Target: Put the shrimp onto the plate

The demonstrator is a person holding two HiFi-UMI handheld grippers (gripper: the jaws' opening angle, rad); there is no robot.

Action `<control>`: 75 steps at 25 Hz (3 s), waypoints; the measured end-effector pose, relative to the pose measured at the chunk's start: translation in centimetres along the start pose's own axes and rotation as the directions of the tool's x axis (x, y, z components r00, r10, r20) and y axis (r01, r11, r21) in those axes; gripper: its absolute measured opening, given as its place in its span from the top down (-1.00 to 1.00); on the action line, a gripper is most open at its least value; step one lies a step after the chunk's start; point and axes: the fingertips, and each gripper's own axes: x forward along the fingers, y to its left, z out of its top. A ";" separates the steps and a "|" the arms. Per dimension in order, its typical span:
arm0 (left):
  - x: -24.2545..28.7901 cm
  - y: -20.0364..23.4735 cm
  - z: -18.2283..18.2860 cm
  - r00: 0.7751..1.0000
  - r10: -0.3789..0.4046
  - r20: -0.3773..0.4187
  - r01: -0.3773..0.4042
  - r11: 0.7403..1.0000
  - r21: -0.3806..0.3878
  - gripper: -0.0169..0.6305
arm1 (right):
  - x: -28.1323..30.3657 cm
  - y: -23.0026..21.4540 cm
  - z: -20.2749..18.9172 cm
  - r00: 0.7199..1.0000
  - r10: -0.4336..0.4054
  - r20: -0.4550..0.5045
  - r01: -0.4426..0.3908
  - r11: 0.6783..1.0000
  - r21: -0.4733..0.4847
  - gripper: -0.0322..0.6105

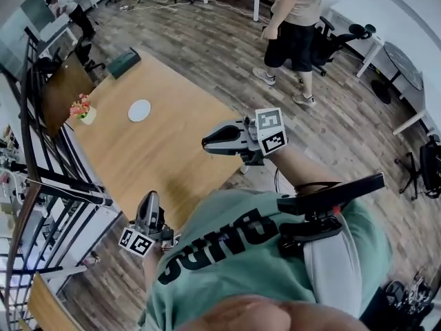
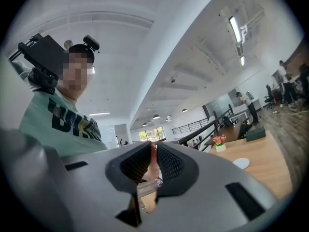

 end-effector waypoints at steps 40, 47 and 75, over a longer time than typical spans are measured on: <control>2.8 16.8 5.7 0.980 0.200 -0.023 -0.198 0.978 0.064 0.93 | 13.3 -20.8 -3.6 0.985 0.174 -0.014 -0.168 0.968 0.185 0.78; 0.9 20.2 5.5 0.973 0.227 0.033 -0.228 0.973 0.036 0.93 | 16.4 -20.8 -3.6 0.976 0.204 -0.079 -0.184 0.961 0.206 0.78; 17.0 36.4 5.8 0.948 0.303 -0.098 -0.294 0.951 0.099 0.93 | 16.9 -41.3 -12.1 0.967 0.224 -0.118 -0.187 0.946 0.266 0.78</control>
